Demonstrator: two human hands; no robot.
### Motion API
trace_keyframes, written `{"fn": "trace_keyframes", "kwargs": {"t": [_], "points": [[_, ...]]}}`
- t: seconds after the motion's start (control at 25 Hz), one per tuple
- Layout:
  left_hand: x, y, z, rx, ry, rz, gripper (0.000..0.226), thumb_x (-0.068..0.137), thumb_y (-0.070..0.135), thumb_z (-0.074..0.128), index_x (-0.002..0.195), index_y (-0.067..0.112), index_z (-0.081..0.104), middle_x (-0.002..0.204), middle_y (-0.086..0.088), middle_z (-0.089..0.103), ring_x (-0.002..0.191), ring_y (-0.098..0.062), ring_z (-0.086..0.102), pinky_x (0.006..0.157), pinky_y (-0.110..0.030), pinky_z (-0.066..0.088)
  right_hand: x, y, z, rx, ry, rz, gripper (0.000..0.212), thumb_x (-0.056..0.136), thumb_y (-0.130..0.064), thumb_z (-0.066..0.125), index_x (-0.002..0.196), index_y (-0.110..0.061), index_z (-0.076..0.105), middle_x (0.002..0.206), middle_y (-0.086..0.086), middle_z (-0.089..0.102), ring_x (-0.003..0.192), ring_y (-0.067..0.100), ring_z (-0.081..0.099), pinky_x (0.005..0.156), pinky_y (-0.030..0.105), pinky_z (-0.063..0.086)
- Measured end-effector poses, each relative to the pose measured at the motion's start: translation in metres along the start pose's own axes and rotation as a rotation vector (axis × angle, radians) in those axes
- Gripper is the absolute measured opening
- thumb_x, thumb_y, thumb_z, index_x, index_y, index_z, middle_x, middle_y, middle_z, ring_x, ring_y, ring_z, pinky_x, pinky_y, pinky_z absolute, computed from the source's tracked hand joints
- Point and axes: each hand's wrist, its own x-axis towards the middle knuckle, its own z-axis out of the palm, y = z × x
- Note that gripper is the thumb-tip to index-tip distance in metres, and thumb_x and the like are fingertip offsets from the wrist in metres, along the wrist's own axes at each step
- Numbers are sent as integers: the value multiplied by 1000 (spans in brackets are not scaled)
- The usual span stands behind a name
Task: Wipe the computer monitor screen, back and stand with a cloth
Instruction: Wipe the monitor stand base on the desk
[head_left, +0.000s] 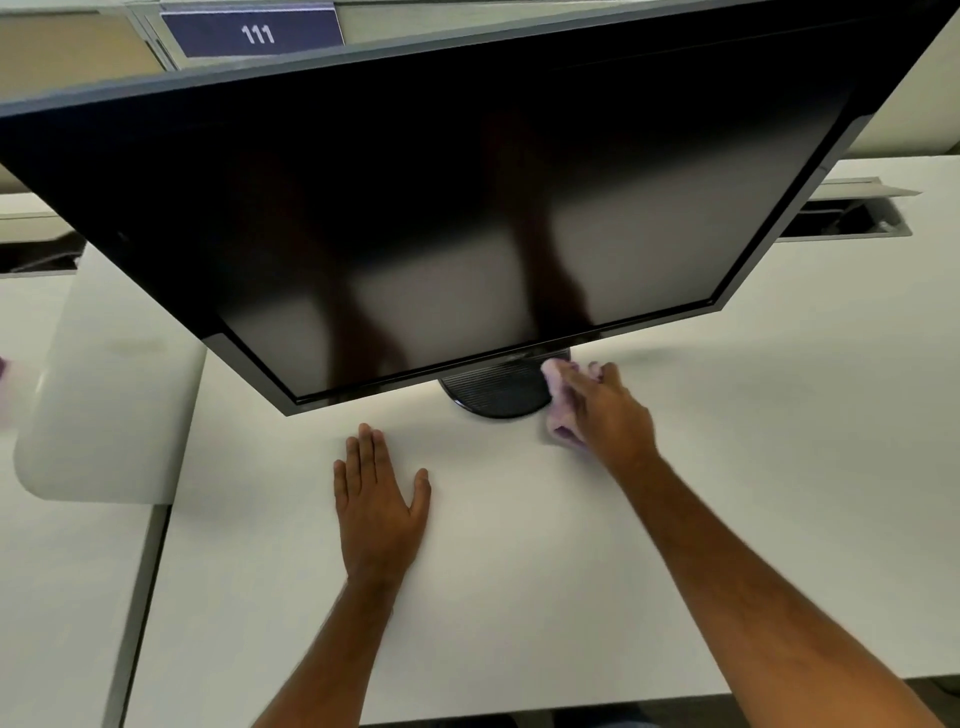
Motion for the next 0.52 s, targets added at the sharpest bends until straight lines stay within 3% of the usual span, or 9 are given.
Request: {"fn": "trace_keyframes", "kwargs": {"t": [0.08, 0.16, 0.28, 0.4, 0.52], "points": [[-1, -1, 0, -1, 0, 1, 83, 101, 57, 33, 167, 10, 13, 176, -3, 9, 163, -18, 2, 132, -41, 6, 8, 23, -6, 32, 55, 87, 50, 97, -45, 43, 146, -40, 51, 122, 10, 47, 98, 38, 64, 81, 46, 56], [0, -2, 0, -6, 3, 1, 83, 101, 56, 33, 167, 10, 14, 176, -4, 10, 163, -18, 2, 132, -43, 7, 8, 20, -1, 74, 117, 31, 46, 98, -35, 47, 143, -34, 56, 118, 12, 49, 91, 40, 64, 75, 46, 58], [-1, -1, 2, -8, 3, 0, 83, 102, 56, 34, 167, 10, 14, 176, -4, 10, 163, -18, 2, 132, -43, 7, -1, -11, 20, 153, 73, -11, 49, 98, -35, 43, 144, -30, 57, 121, 16, 51, 87, 42, 64, 74, 46, 58], [-1, -1, 1, -8, 4, 3, 83, 101, 57, 33, 167, 10, 14, 176, -4, 10, 163, -19, 3, 132, -43, 8, -14, -28, 28, 114, 20, -97, 48, 100, -31, 55, 148, -35, 51, 125, 12, 49, 93, 39, 64, 77, 43, 56], [0, 0, 0, -3, 2, 4, 83, 102, 56, 33, 167, 9, 14, 176, -4, 11, 163, -19, 3, 132, -43, 8, -5, 8, 11, 27, -24, -81, 48, 98, -37, 55, 146, -45, 50, 122, 9, 49, 95, 37, 64, 78, 42, 54]]}}
